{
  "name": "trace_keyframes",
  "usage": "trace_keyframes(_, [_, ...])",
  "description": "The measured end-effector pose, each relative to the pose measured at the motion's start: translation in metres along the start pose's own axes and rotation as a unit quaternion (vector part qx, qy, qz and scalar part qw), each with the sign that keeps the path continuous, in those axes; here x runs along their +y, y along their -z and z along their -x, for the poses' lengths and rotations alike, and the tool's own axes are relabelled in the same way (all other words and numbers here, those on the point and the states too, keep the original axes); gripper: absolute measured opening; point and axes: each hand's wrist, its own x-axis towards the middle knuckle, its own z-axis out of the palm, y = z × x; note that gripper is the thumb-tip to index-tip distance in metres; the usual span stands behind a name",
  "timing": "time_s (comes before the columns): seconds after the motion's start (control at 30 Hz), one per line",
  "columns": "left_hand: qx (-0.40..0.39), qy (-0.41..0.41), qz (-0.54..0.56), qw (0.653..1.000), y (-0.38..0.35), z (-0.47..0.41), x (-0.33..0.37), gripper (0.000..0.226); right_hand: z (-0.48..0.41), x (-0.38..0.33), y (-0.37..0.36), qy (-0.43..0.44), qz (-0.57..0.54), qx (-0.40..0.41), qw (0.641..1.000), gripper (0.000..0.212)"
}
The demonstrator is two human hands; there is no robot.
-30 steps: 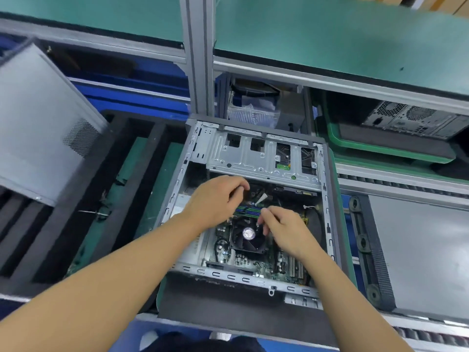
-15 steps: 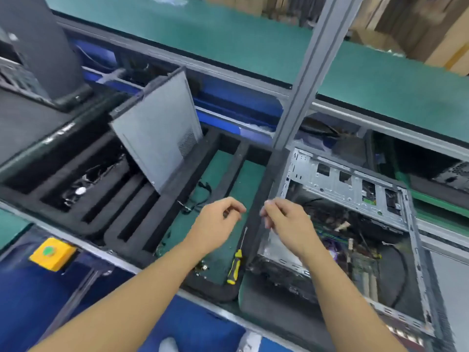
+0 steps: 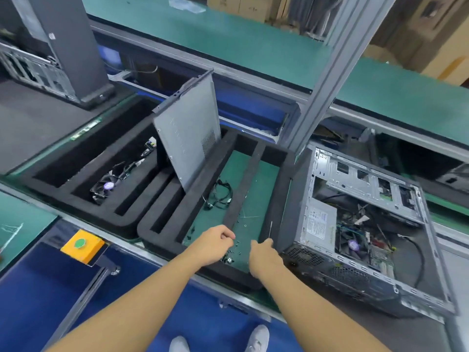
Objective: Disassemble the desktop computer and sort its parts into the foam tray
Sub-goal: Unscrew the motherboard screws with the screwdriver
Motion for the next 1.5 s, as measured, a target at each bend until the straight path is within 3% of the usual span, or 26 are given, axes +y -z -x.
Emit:
trace_keyframes(0.3, [-0.061,0.035,0.011,0.997,-0.023,-0.009,0.000,0.015,-0.004,0.002,-0.023,-0.030,-0.002,0.055,0.998,0.047])
trace_keyframes(0.43, [-0.062,0.036,0.010,0.997,-0.024,-0.015,0.007,0.014,0.007,-0.002,-0.013,-0.002,0.019,0.065,0.998,0.042])
trace_keyframes(0.57, [-0.068,-0.072,-0.108,0.989,-0.001,-0.028,0.046,0.037,0.027,0.008,0.038,0.031,-0.102,0.122,0.987,0.033])
trace_keyframes(0.63, [-0.104,-0.141,-0.145,0.974,0.014,-0.027,0.080,0.047,0.040,0.022,0.070,0.034,-0.204,0.175,0.963,0.027])
trace_keyframes(0.73, [-0.160,-0.209,-0.165,0.951,0.025,-0.020,0.127,0.035,0.058,0.051,0.112,0.039,-0.295,0.283,0.912,0.015])
trace_keyframes(0.8, [-0.165,-0.255,-0.174,0.937,0.021,-0.013,0.153,0.027,0.070,0.075,0.134,0.052,-0.340,0.333,0.878,0.018])
trace_keyframes(1.0, [-0.135,-0.355,-0.120,0.917,-0.023,-0.008,0.220,0.019,0.091,0.154,0.165,0.068,-0.349,0.446,0.821,0.028])
trace_keyframes(1.1, [-0.128,-0.378,-0.097,0.912,-0.061,-0.018,0.247,0.018,0.089,0.197,0.173,0.055,-0.306,0.447,0.838,0.030])
trace_keyframes(1.33, [-0.168,-0.351,-0.112,0.915,-0.154,-0.064,0.260,0.024,0.059,0.280,0.161,0.035,-0.180,0.297,0.937,0.022])
trace_keyframes(1.5, [-0.139,-0.375,-0.294,0.868,-0.199,-0.100,0.259,0.029,0.038,0.331,0.140,-0.003,-0.163,0.215,0.963,0.018])
